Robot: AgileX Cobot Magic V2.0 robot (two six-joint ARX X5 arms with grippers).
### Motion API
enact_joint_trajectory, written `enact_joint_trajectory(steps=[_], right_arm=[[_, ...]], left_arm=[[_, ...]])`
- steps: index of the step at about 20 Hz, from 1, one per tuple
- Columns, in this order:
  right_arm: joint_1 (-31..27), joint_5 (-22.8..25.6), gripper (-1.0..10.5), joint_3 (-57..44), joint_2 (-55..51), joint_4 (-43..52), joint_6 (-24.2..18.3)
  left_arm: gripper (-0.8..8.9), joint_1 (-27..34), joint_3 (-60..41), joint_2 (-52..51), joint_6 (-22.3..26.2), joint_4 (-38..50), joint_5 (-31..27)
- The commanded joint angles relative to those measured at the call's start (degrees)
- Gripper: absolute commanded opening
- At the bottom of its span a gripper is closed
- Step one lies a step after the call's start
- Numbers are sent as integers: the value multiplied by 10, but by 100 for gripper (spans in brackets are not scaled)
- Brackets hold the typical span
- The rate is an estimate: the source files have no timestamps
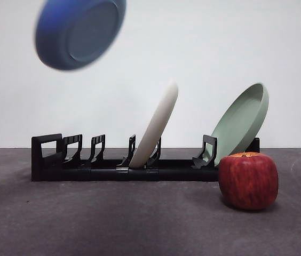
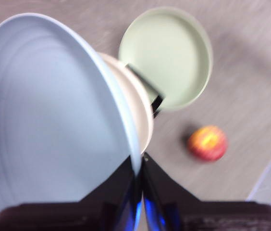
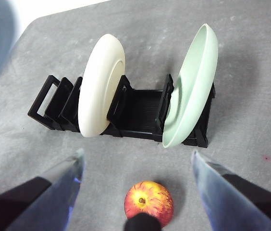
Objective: Take the blue plate from the plate rack,put the plate on the table,take the apple from the table,put the apple in the plate
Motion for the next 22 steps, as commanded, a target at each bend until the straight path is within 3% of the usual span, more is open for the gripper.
enact_joint_trajectory(steps=[1,5,8,12,14,17,22], right_arm=[[0,-1,378,2,0,3,-5],[0,-1,378,2,0,-1,-5],[0,-1,378,2,0,-2,-5],[1,0,383,2,0,-8,-5],[1,0,399,2,0,-11,-5],[1,1,649,2,0,-17,-7],[1,1,660,2,0,-36,-7]], left_arm=[[-9,-32,2,-35,23,-28,-21],[-8,-104,1,-72,26,-113,-73],[-8,-177,-29,-99,-4,-113,-119],[-9,-279,-138,-125,-79,-98,-259],[-9,-317,-223,-136,-114,-47,-302],[-9,-345,-352,-137,-129,67,-306],[-9,-346,-505,-121,-142,245,-298]])
